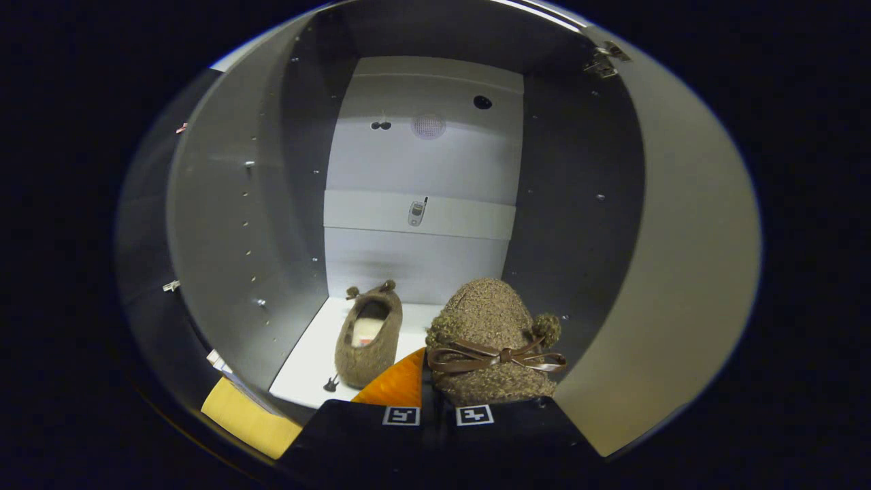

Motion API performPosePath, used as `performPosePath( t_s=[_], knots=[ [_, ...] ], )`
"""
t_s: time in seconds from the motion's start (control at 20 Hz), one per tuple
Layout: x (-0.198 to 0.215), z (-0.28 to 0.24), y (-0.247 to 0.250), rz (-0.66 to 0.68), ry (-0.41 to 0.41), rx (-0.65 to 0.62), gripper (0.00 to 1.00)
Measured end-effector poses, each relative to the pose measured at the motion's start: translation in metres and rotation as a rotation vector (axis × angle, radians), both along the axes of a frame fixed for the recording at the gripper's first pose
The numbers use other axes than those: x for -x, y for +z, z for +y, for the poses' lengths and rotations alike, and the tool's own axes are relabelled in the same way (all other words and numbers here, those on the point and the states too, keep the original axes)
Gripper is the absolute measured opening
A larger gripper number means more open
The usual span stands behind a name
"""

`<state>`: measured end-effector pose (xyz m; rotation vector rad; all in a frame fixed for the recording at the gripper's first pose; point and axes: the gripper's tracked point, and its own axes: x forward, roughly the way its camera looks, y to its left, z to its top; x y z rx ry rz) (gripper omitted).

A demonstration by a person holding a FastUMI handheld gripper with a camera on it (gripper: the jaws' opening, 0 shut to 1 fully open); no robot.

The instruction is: Open the shoe cabinet door, grab the shoes and put them into the shoe cabinet, then close the shoe cabinet door.

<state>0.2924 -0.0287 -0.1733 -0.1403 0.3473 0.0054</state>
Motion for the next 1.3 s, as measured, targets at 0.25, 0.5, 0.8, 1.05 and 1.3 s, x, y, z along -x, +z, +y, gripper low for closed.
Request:
performPosePath(
  t_s=[0.25, 0.5, 0.8, 1.05, 1.3],
  knots=[
    [-0.073, 0.002, -0.008, 0.043, 0.018, 0.011, 0.05],
    [-0.129, -0.006, -0.039, 0.113, -0.01, -0.03, 0.04],
    [-0.151, -0.019, -0.102, 0.266, -0.044, -0.065, 0.04],
    [-0.155, -0.022, -0.118, 0.299, -0.06, -0.04, 0.04],
    [-0.145, -0.018, -0.122, 0.344, -0.072, -0.081, 0.15]
  ],
)
